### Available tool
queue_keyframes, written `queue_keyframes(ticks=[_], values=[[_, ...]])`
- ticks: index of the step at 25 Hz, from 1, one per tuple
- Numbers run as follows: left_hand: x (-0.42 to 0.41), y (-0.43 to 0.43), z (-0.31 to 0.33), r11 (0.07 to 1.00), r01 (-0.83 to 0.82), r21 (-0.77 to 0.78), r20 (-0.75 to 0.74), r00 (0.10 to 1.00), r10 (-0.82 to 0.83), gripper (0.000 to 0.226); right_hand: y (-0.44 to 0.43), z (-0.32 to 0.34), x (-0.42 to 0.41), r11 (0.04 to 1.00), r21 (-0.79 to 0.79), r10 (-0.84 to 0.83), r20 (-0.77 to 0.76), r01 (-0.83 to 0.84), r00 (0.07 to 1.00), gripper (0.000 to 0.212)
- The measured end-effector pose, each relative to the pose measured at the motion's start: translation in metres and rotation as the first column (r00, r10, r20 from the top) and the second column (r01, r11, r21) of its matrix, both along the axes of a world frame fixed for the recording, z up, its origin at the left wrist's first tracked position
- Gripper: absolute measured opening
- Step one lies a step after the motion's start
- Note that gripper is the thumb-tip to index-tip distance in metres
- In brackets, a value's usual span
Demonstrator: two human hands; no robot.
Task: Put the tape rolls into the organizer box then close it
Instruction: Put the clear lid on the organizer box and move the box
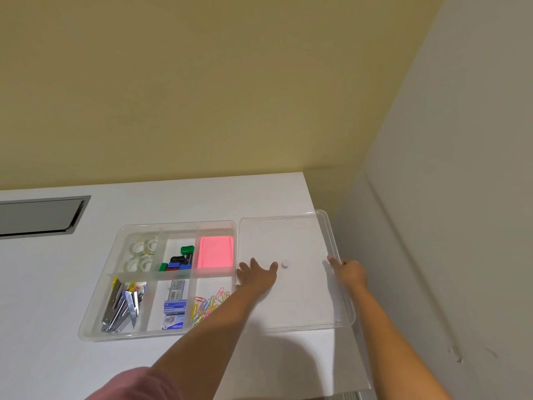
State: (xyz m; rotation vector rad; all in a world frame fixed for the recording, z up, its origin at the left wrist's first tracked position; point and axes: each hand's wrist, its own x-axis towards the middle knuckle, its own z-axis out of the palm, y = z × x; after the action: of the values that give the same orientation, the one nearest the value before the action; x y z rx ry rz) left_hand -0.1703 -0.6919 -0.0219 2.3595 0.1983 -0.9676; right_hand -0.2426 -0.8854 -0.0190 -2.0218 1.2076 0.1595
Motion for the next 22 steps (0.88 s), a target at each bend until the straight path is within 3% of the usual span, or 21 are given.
queue_keyframes(ticks=[3,4,6,8,10,13,15,17,19,20,21,22], values=[[0.011,0.002,0.009,0.992,0.013,-0.127,-0.010,1.000,-0.014,0.074,-0.004,0.034,0.011,0.984,0.129,-0.154,0.226,0.127,0.962,0.034],[0.016,0.001,0.016,0.976,-0.029,-0.218,-0.074,0.997,0.013,0.074,-0.006,0.051,0.016,0.986,0.111,-0.154,0.281,0.127,0.947,0.032],[0.026,-0.003,0.033,0.870,-0.196,-0.452,-0.253,0.964,0.086,0.074,-0.004,0.093,0.030,0.995,-0.083,-0.033,0.331,0.063,0.943,0.032],[0.041,-0.004,0.062,0.675,-0.401,-0.619,-0.404,0.900,0.163,0.068,0.013,0.137,0.044,0.941,-0.339,0.115,0.345,0.009,0.931,0.033],[0.062,0.004,0.095,0.409,-0.547,-0.731,-0.518,0.834,0.190,0.059,0.043,0.170,0.056,0.868,-0.497,0.237,0.409,-0.003,0.881,0.031],[0.103,0.037,0.133,0.002,-0.641,-0.767,-0.632,0.757,0.167,0.070,0.090,0.183,0.065,0.703,-0.711,0.525,0.506,-0.014,0.684,0.022],[0.126,0.074,0.149,-0.159,-0.647,-0.746,-0.666,0.731,0.147,0.079,0.113,0.171,0.068,0.520,-0.853,0.737,0.420,-0.048,0.530,0.017],[0.140,0.114,0.157,-0.214,-0.644,-0.735,-0.674,0.729,0.122,0.077,0.130,0.149,0.071,0.355,-0.933,0.842,0.290,-0.063,0.455,0.029],[0.143,0.146,0.157,-0.210,-0.630,-0.748,-0.660,0.738,0.140,0.042,0.144,0.130,0.073,0.303,-0.947,0.883,0.235,-0.109,0.406,0.036],[0.143,0.158,0.155,-0.194,-0.610,-0.768,-0.639,0.750,0.172,0.025,0.151,0.127,0.073,0.287,-0.941,0.906,0.207,-0.177,0.370,0.029],[0.144,0.172,0.151,-0.163,-0.577,-0.800,-0.600,0.771,0.216,0.028,0.159,0.125,0.074,0.278,-0.924,0.924,0.183,-0.263,0.335,0.023],[0.145,0.184,0.147,-0.125,-0.538,-0.834,-0.551,0.799,0.240,0.042,0.168,0.126,0.076,0.284,-0.886,0.931,0.163,-0.367,0.326,0.031]])
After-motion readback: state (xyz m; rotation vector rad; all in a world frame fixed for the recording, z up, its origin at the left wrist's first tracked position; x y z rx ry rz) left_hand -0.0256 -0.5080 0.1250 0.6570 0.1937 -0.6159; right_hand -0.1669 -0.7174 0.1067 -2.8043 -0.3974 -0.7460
